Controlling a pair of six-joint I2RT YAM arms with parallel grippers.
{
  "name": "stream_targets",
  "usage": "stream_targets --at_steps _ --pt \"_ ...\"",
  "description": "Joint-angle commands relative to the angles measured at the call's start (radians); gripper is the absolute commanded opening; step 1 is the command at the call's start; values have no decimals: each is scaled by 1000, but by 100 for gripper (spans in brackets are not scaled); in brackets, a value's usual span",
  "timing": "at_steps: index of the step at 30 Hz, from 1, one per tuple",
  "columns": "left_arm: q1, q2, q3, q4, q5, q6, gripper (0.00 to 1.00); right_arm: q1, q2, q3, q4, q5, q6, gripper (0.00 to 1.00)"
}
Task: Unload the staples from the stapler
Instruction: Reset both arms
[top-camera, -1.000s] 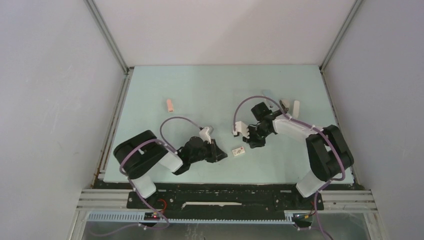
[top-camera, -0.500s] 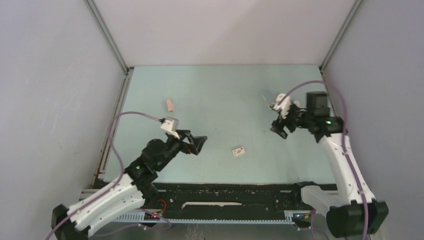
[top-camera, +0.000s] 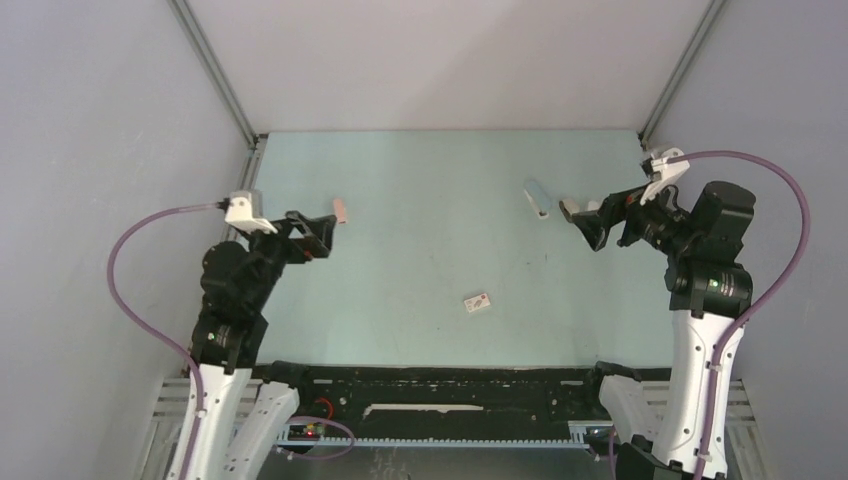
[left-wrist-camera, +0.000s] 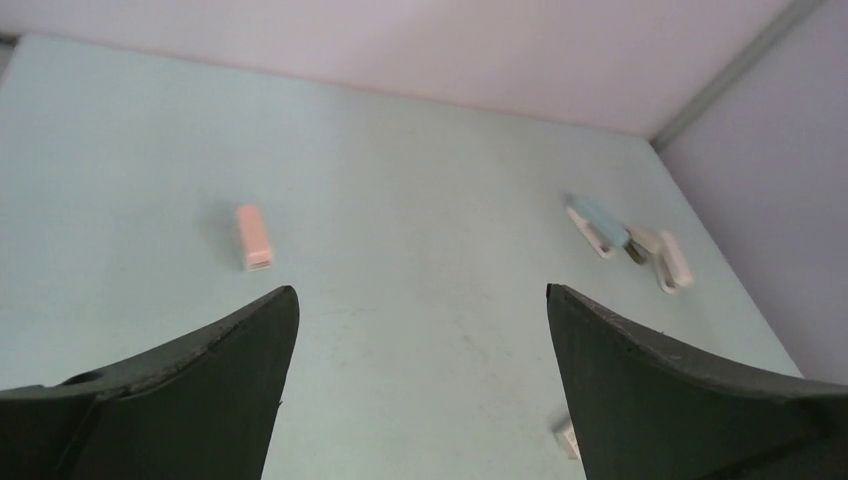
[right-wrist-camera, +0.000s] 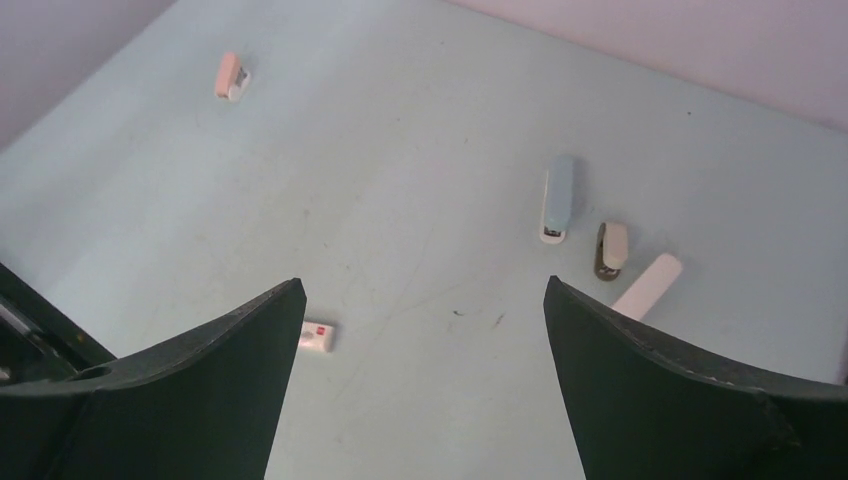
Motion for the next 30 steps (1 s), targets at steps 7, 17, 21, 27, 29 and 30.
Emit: stream_targets --at_steps 7,17,21,27,29,30 --pt "207 33 107 -116 180 1 100 21 10 45 50 24 239 100" --pt "207 15 100 -132 167 10 100 27 -26 20 74 117 332 100" --pt "207 16 102 -133 183 9 100 14 -40 19 87 97 340 100" --pt "206 16 109 -140 177 18 100 -8 -32 19 84 90 352 99" --pt "207 17 109 -143 180 19 100 -21 -33 11 90 66 344 100" --pt "206 17 107 -144 183 19 100 -26 -35 6 95 56 340 100"
